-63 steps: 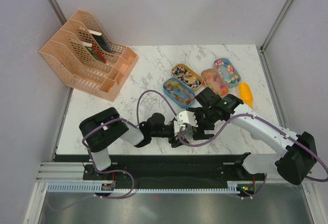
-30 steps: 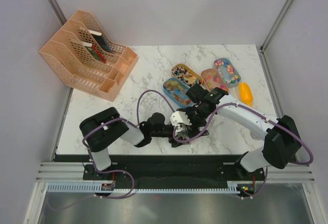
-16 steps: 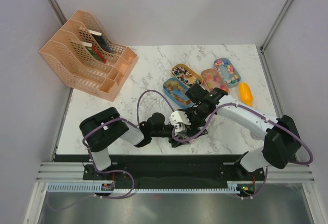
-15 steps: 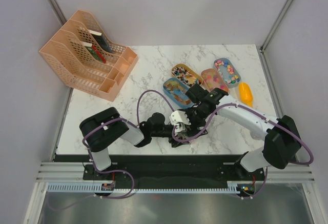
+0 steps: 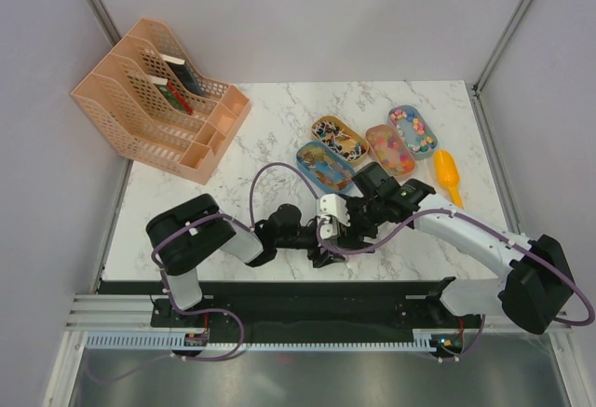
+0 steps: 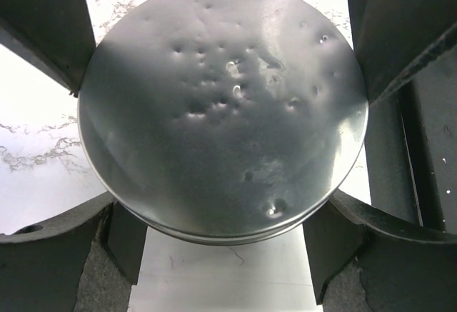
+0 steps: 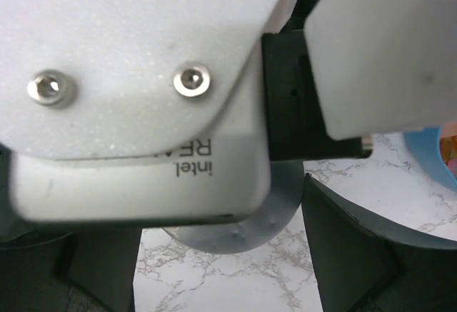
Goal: Pack the candies
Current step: Screw the bottle lid onto the packing bottle.
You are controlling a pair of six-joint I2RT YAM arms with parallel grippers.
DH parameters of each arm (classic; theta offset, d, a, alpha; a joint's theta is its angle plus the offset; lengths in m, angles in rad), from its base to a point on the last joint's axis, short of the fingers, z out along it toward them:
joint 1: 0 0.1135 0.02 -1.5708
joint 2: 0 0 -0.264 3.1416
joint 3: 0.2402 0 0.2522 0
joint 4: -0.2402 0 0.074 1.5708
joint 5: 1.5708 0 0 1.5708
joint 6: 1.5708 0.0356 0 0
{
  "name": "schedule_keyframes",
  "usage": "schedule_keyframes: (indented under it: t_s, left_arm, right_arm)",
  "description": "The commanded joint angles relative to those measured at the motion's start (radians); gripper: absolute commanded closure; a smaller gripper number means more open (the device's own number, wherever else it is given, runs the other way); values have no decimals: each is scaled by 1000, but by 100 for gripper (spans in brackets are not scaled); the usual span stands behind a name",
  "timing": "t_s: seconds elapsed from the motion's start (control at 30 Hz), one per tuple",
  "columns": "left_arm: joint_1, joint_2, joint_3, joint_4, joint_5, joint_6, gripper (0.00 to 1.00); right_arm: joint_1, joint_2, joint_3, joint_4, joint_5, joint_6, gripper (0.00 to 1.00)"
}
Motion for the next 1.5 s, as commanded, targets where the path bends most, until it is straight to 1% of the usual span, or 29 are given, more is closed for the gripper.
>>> schedule_keyframes:
  t_s: [0.0, 0.1, 0.13, 0.23, 0.4, 0.57, 0.73, 0.83, 0.9, 0.93, 0.97, 1.0, 1.03, 1.2, 1.33, 1.47]
  left_arm:
    - [4, 62, 4, -141, -169, 17, 70]
    - [3, 63, 7, -140, -188, 20, 71]
    - [4, 63, 7, -141, -198, 19, 74]
    - [4, 66, 12, -137, -226, 17, 75]
    - [4, 69, 16, -138, -235, 13, 75]
    - [6, 74, 18, -140, -241, 13, 76]
    - [4, 74, 19, -141, -241, 13, 76]
    - [4, 74, 19, -141, -245, 17, 76]
    - [6, 74, 19, -143, -243, 16, 76]
    - [6, 72, 18, -144, -241, 14, 76]
    - [6, 72, 18, -144, -240, 16, 76]
    - [4, 72, 18, -144, -238, 16, 76]
    - [4, 74, 18, -144, -234, 16, 76]
    - [6, 75, 16, -143, -229, 28, 76]
    - [6, 78, 16, -141, -223, 34, 76]
    - [6, 80, 15, -140, -223, 37, 77]
  right_arm:
    - [-2, 67, -82, 15, 68, 195, 44]
    - [-9, 84, -71, 39, 108, 239, 45]
    - [-14, 91, -63, 47, 116, 266, 46]
    - [-29, 98, -54, 80, 151, 310, 46]
    - [-55, 117, -33, 117, 165, 379, 46]
    - [-62, 151, 7, 113, 171, 423, 45]
    - [-74, 177, 61, 91, 200, 540, 45]
    - [-88, 182, 66, 85, 217, 590, 45]
    - [-91, 180, 63, 79, 217, 598, 37]
    - [-95, 177, 67, 76, 197, 583, 31]
    - [-97, 174, 70, 71, 179, 566, 20]
    - [-98, 168, 75, 64, 157, 542, 15]
    - [-98, 164, 86, 52, 148, 497, 2]
    - [-106, 105, 135, -7, 152, 353, 2]
    - [-111, 52, 164, -108, 163, 235, 2]
    - [-124, -33, 142, -195, 198, 88, 2]
